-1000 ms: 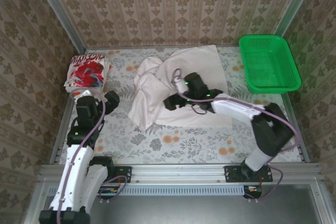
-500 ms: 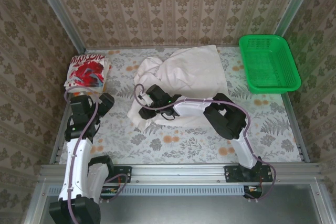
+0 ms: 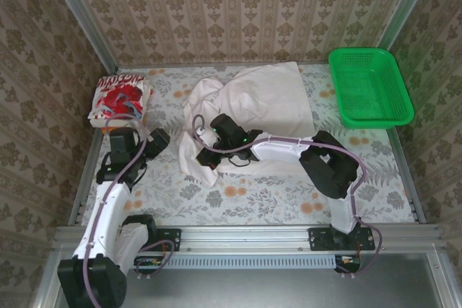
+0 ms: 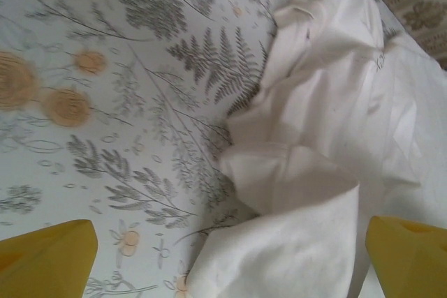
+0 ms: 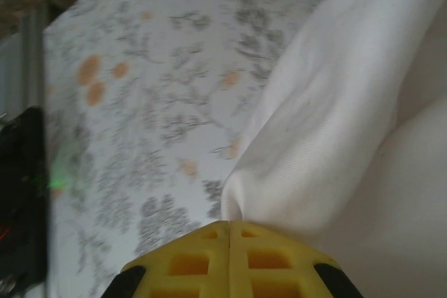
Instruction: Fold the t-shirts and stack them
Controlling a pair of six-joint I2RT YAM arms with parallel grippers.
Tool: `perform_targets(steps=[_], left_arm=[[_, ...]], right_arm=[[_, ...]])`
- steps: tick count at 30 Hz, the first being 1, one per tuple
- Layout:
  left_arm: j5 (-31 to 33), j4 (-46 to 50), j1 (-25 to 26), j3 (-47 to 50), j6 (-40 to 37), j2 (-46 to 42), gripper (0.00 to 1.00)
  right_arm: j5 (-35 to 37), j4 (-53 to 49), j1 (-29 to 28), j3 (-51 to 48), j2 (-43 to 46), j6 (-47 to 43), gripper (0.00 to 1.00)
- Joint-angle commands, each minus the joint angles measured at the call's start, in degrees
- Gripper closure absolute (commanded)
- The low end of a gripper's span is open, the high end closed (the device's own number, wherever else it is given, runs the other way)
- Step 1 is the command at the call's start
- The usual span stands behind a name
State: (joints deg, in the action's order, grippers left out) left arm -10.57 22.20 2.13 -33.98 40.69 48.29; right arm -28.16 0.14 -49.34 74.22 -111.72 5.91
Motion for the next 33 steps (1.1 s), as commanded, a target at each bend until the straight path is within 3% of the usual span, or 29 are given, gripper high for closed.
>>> perform_targets(steps=[1, 8, 10, 12, 17, 20, 25, 27, 29, 31, 33], left_arm=[[1.43, -4.68, 3.44, 1.23, 2.33, 2.39, 0.00], [6.95, -8.50, 8.28, 4.26, 10.35, 6.29, 0.00], [7.81, -10.27, 8.33, 5.51, 12.55, 6.57, 0.00], [7.50, -12.78, 8.33, 6.19, 14.71, 7.73, 0.00], [2.84, -19.39, 9.55, 5.38, 20.04, 14.88, 0.00], [3.63, -21.98, 11.58, 4.81, 23.08, 18.82, 0.00], [3.21, -25.88, 13.03, 1.90, 24.53, 26.59, 0.03], [2.73, -26.39, 13.23, 0.52, 25.19, 29.88, 0.09], [2.41, -27.73, 13.32, 0.23, 25.96, 31.86, 0.23], [2.30, -28.00, 13.26, 0.10, 25.82, 32.74, 0.41], [2.12, -27.41, 12.92, -0.04, 24.92, 33.13, 0.65]], right_arm=[[-10.52, -5.91, -0.16, -0.79, 1.89, -5.66, 1.00], [-12.36, -14.12, 1.12, -0.36, 2.56, -9.42, 0.99], [-13.22, -17.96, 1.42, 0.49, 2.64, -12.05, 0.87], [-13.51, -20.96, 1.60, 0.78, 3.41, -14.64, 0.59], [-12.79, -19.24, 2.81, -2.31, 7.63, -14.92, 0.32], [-9.94, -16.18, 4.54, -4.85, 10.01, -12.40, 0.25], [-1.80, -4.82, 10.14, -12.56, 14.90, 0.40, 0.22], [0.76, -1.48, 12.63, -16.01, 17.24, 4.06, 0.22], [5.42, -0.23, 14.57, -18.59, 19.36, 6.93, 0.22], [12.62, -1.57, 16.71, -20.08, 21.10, 10.88, 0.23], [18.47, -5.81, 20.07, -20.43, 21.95, 15.61, 0.23]])
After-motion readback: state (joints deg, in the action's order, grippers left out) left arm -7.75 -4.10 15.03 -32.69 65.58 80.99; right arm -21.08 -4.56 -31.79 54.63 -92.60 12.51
